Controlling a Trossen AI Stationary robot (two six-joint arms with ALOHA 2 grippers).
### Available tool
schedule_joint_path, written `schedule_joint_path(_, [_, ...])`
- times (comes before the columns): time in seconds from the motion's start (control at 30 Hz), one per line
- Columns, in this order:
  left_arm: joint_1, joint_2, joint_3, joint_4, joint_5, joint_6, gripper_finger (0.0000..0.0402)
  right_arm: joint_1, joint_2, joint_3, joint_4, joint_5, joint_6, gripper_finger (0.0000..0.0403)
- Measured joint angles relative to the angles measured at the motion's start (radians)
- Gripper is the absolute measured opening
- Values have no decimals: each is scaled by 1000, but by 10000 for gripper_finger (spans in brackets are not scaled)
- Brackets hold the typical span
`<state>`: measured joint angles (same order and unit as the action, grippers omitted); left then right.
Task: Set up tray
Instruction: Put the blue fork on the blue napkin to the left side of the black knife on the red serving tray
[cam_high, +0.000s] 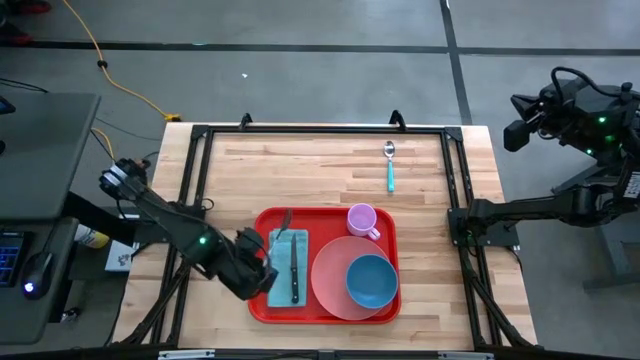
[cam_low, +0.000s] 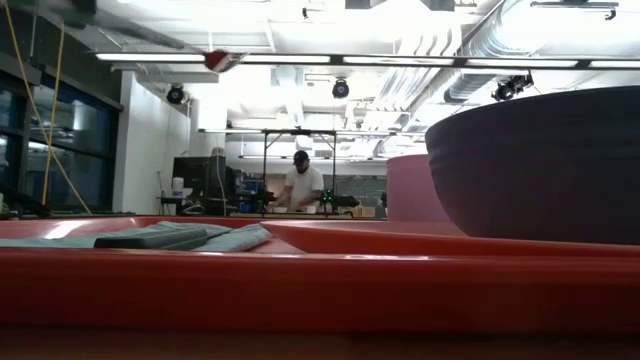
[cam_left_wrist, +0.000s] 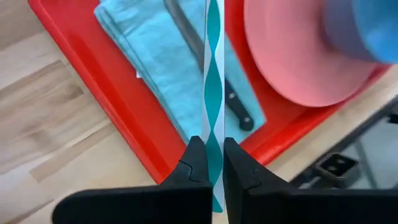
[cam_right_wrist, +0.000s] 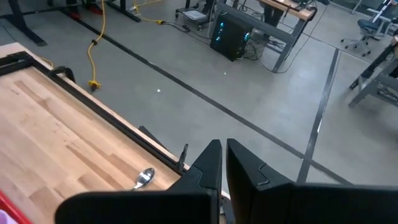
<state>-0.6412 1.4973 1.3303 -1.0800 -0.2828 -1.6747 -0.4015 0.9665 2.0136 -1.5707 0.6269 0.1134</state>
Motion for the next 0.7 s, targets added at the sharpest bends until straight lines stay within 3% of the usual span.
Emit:
schedule_joint_path(0.27, [-38,95,-1,-2,-1,-4,35,0,0,0,2,-36,2,0])
schedule_joint_path(0.6, [-45,236,0,-5,170,-33,35,0,0,0,3,-110,-9,0])
schedule_joint_path(0.7, [-15,254,-1,31,174,-33,35,0,0,0,4,-163,-26,0])
